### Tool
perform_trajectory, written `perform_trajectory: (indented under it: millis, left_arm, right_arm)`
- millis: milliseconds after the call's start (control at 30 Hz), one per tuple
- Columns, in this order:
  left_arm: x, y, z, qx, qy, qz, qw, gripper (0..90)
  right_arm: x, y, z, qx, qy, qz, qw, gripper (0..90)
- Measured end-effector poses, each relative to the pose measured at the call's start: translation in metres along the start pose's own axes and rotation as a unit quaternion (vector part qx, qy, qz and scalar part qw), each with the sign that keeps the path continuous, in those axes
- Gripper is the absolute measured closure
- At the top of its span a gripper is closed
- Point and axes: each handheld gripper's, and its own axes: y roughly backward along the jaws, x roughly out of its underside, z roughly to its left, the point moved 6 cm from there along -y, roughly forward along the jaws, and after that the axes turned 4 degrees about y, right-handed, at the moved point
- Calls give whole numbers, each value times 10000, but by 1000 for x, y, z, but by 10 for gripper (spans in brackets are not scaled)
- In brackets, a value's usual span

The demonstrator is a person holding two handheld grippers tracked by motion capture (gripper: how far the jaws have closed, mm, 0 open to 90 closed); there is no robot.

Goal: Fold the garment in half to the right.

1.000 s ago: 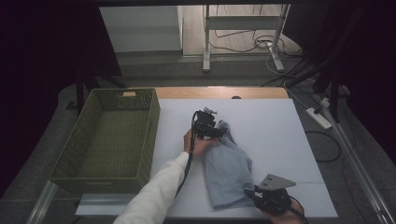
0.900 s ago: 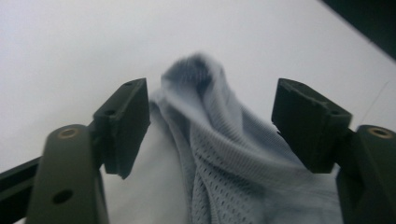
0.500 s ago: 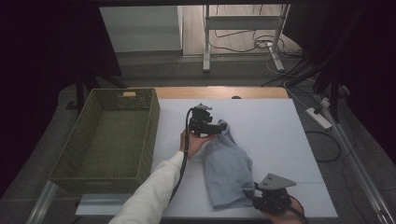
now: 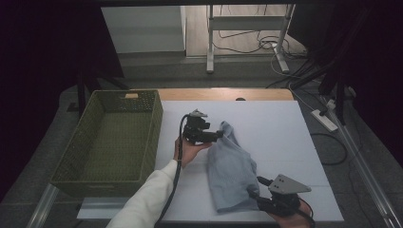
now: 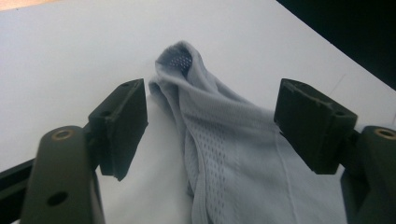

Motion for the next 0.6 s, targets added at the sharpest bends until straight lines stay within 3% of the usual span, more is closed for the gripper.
perform_trajectory:
  millis: [133,300,600]
  left_arm:
    - [6,7,-3,-23,-82,8,10000,264]
    - [14,14,-3,-80,-200,36,9998,270]
    - [25,30,-1,-50,-186,-16,9998,276]
  right_arm:
    - [-5,6,-4,136,-24,-202,9997,446]
    - [-5,8,-11,270,-104,-199,9994,447]
    - [-4,4,-14,149,-142,-165,9997,447]
